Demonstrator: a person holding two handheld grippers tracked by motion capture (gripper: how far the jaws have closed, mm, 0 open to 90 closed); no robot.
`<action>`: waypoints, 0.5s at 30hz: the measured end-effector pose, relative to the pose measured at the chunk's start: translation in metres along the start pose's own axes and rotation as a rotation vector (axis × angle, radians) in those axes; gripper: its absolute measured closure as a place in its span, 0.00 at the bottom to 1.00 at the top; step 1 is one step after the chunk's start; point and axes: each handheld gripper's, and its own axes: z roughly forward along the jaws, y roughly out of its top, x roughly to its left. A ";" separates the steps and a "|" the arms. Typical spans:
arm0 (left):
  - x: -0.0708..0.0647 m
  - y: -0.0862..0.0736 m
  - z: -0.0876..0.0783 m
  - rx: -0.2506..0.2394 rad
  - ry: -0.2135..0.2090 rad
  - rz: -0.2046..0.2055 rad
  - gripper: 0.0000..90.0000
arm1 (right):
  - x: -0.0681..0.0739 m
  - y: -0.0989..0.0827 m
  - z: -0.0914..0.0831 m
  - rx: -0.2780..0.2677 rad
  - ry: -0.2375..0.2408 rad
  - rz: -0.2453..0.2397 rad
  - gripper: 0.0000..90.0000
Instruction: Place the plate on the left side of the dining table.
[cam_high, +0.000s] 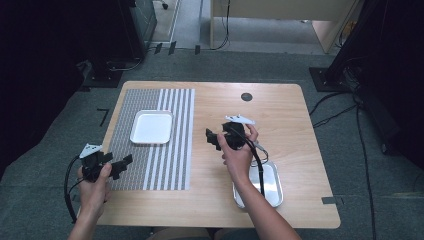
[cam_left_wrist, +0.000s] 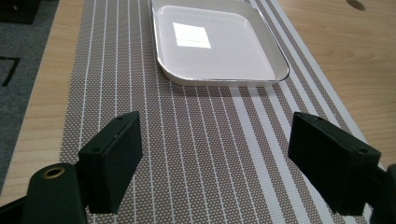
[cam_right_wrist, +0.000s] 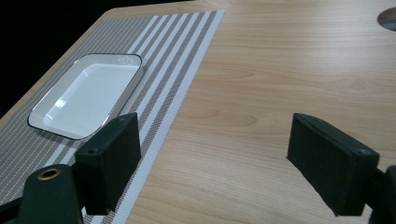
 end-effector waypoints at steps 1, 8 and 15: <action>0.000 -0.001 -0.001 0.002 -0.001 0.002 0.20 | -0.002 -0.001 -0.002 -0.001 -0.003 -0.001 0.19; -0.001 -0.010 -0.005 0.004 0.008 0.005 0.20 | -0.018 -0.008 -0.017 -0.008 -0.019 0.012 0.20; 0.002 -0.018 -0.008 0.006 0.016 0.001 0.20 | -0.035 -0.013 -0.033 -0.018 -0.047 0.015 0.21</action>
